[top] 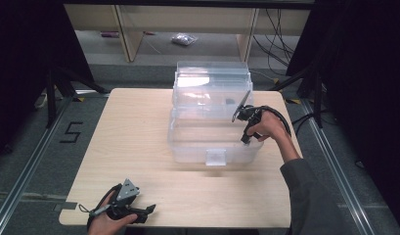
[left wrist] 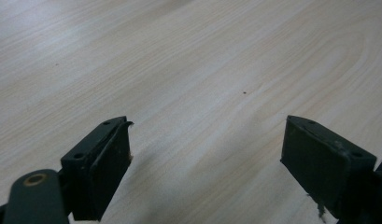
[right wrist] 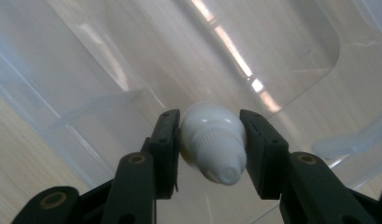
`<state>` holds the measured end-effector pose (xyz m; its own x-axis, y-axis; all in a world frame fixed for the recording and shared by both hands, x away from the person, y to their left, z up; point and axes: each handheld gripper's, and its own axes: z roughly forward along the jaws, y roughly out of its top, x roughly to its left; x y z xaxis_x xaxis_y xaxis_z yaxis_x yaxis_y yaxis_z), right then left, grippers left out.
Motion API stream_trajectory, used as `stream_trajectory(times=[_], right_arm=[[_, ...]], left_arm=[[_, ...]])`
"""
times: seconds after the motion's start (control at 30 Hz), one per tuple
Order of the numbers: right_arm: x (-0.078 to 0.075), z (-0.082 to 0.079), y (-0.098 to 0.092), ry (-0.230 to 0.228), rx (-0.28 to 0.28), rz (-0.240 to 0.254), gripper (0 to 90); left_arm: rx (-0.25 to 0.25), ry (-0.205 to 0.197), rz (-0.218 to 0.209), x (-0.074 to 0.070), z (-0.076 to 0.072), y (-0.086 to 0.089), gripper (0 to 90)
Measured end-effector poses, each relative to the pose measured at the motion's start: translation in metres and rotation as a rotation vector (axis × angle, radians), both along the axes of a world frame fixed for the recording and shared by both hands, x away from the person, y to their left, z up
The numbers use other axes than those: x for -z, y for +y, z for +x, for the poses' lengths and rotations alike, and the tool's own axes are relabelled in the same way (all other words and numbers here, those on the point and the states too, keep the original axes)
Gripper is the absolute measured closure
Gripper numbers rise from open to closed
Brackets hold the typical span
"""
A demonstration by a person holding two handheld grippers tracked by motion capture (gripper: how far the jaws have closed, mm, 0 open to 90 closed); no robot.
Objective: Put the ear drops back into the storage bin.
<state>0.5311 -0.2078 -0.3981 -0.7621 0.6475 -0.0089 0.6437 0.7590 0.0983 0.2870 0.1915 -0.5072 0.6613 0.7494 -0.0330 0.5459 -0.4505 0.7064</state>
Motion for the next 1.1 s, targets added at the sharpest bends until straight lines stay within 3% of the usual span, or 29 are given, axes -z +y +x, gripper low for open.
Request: stream_trajectory(times=[0.03, 0.17, 0.2, 0.4, 0.43, 0.5, 0.53, 0.57, 0.6, 0.63, 0.67, 0.7, 0.73, 0.77, 0.93, 0.97, 1.1], right_arm=[[0.001, 0.000, 0.000, 0.007, 0.020, -0.011, 60.2], [0.009, 0.003, -0.004, -0.005, 0.003, -0.011, 60.2], [0.011, 0.003, -0.004, -0.001, 0.007, -0.013, 60.2], [0.016, 0.002, -0.004, 0.015, 0.026, -0.024, 60.2], [0.017, 0.003, -0.004, 0.006, 0.016, -0.021, 60.2], [0.017, 0.003, -0.004, 0.008, 0.018, -0.020, 60.2], [0.017, 0.003, -0.004, 0.017, 0.030, -0.022, 60.2], [0.017, 0.002, -0.004, 0.019, 0.039, -0.023, 60.1], [0.019, 0.002, -0.004, 0.030, 0.040, 0.003, 60.2], [0.019, 0.002, -0.003, 0.023, 0.042, -0.018, 60.2], [0.021, 0.003, -0.004, 0.025, 0.033, -0.020, 60.1], [0.022, 0.004, -0.004, 0.018, 0.016, -0.020, 60.2], [0.022, 0.003, -0.004, 0.032, 0.029, -0.027, 60.2], [0.024, 0.005, -0.005, 0.014, -0.004, -0.019, 60.2], [0.025, 0.004, -0.005, 0.015, 0.017, -0.018, 60.2], [0.024, 0.002, -0.004, 0.033, 0.039, -0.021, 60.2], [0.025, 0.002, -0.005, 0.022, 0.033, -0.030, 60.2]], left_arm=[[0.004, 0.001, 0.005, 0.000, 0.000, 0.000, 15.1], [-0.005, -0.003, 0.001, 0.000, -0.001, 0.000, 15.1], [0.020, 0.006, 0.010, -0.001, -0.001, 0.001, 15.1], [0.013, 0.011, 0.002, 0.000, 0.000, 0.000, 15.2], [0.037, 0.020, 0.043, -0.001, 0.001, 0.003, 15.1], [0.043, 0.012, 0.052, -0.002, 0.001, 0.003, 15.1], [0.040, 0.010, 0.052, -0.002, 0.001, 0.003, 15.1], [0.014, 0.008, 0.005, 0.000, -0.001, 0.000, 15.1], [0.026, 0.008, 0.020, -0.001, 0.000, 0.001, 15.1], [0.042, 0.015, 0.053, -0.002, 0.001, 0.003, 15.1], [0.034, 0.008, 0.043, -0.001, 0.001, 0.003, 15.1], [0.000, 0.002, -0.003, 0.001, 0.000, -0.001, 15.1], [0.003, 0.002, 0.000, 0.000, 0.000, -0.001, 15.1], [-0.002, 0.009, -0.007, 0.001, 0.000, -0.001, 15.1], [0.002, 0.002, 0.000, 0.000, 0.000, -0.001, 15.1], [0.000, 0.010, -0.004, 0.001, 0.000, -0.001, 15.1], [0.002, 0.006, -0.001, 0.001, 0.000, -0.001, 15.2]])
